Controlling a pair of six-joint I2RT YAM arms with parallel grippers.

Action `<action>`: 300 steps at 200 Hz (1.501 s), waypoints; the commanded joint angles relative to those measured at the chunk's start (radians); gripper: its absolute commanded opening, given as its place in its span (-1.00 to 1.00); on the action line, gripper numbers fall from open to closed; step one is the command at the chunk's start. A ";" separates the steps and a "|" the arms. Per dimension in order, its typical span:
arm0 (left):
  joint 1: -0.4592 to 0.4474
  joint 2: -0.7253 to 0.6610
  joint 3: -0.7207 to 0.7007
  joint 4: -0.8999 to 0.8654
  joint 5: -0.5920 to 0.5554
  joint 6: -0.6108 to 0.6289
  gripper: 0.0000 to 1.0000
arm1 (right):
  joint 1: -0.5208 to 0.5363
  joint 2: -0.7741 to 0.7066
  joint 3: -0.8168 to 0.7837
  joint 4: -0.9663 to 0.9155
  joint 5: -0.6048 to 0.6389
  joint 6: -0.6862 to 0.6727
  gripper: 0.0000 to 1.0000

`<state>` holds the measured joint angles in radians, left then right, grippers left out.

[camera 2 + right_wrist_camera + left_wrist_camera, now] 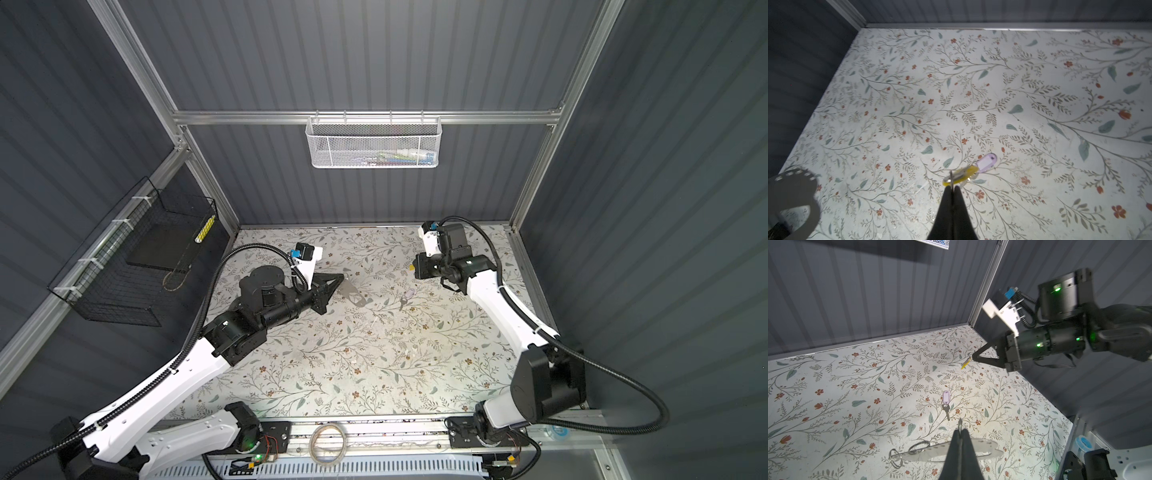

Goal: Attach keys to a key ring
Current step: Pick up the key from the center of the table, then insert the key into the keyring.

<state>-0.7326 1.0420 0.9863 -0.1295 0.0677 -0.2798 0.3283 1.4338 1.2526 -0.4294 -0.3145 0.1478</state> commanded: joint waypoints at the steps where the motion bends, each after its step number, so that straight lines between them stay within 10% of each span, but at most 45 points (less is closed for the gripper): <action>1: -0.008 0.024 0.043 0.052 0.019 0.028 -1.00 | 0.028 -0.080 -0.002 -0.030 -0.131 -0.049 -1.00; 111: -0.050 0.094 0.076 0.139 0.073 0.059 -1.00 | 0.120 -0.215 0.059 -0.105 -0.402 -0.156 -1.00; 300: -0.170 0.012 0.016 0.292 0.120 0.093 -1.00 | 0.207 -0.305 0.127 -0.142 -0.375 -0.108 -1.00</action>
<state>-0.8894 1.0691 1.0103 0.1177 0.1673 -0.2008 0.5312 1.1683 1.3449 -0.5667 -0.7059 0.0055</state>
